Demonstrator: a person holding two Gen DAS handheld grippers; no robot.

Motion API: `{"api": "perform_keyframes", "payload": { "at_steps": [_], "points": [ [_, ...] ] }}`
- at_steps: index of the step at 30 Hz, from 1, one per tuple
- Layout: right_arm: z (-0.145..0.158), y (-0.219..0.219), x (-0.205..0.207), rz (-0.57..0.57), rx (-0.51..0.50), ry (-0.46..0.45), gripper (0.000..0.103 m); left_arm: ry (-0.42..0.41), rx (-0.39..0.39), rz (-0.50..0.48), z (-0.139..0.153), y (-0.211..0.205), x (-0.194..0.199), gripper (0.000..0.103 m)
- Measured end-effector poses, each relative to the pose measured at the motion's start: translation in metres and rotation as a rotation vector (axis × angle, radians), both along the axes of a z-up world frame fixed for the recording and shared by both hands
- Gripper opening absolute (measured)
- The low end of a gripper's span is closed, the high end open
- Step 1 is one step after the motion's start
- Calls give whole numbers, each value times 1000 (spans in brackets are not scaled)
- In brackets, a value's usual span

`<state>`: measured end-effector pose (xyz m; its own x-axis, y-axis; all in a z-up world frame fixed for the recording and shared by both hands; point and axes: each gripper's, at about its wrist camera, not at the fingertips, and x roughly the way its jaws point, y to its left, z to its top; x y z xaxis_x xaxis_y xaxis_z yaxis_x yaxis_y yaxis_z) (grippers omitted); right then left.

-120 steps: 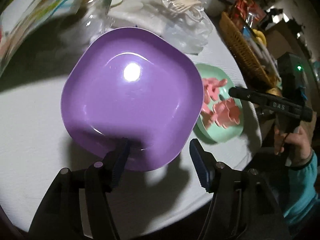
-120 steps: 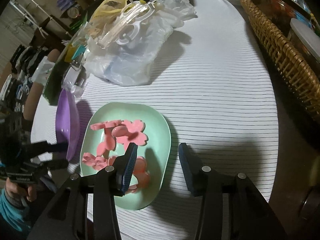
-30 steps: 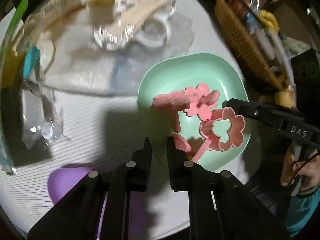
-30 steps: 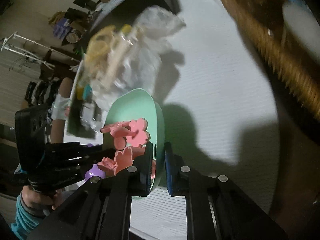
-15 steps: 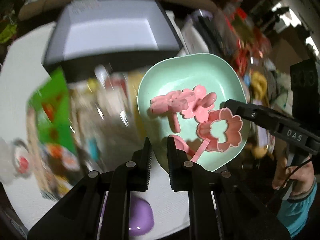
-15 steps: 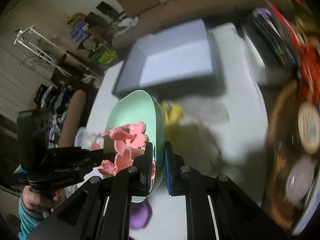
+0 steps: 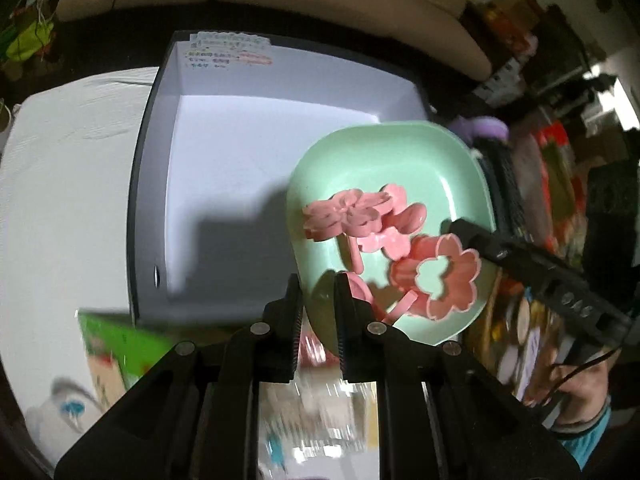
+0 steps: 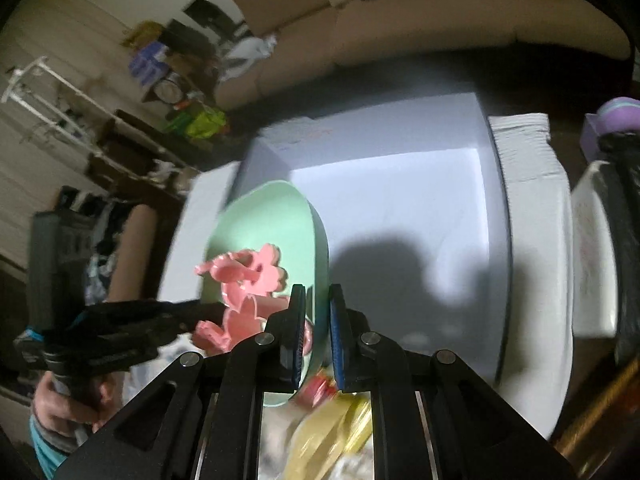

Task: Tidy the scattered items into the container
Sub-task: 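Carry the mint-green plate into the white box with both tools, then lower the mint-green plate onto the box floor and open both tools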

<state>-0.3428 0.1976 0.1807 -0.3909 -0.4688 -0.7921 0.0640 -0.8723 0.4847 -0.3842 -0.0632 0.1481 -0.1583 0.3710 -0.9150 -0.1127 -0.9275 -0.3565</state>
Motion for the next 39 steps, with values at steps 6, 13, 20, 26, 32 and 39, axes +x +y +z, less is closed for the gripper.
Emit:
{"api": "perform_keyframes", "payload": {
  "at_steps": [6, 13, 20, 26, 32, 39],
  "points": [
    [-65, -11, -73, 18, 76, -119, 11, -35, -91, 29, -58, 1, -65, 13],
    [-111, -23, -117, 47, 192, -209, 13, -85, -179, 42, -114, 9, -97, 13],
    [-124, -27, -121, 66, 280, -261, 22, -95, -376, -33, -136, 33, -98, 19],
    [-118, -23, -107, 85, 336, -263, 44, 26, -412, -30, -93, 18, -77, 47],
    [-121, -20, -101, 124, 344, -287, 44, 226, -251, 13, -41, -22, -10, 68],
    [-139, -38, -106, 224, 391, -342, 29, 289, -252, 29, -4, -80, 14, 68]
  ]
}}
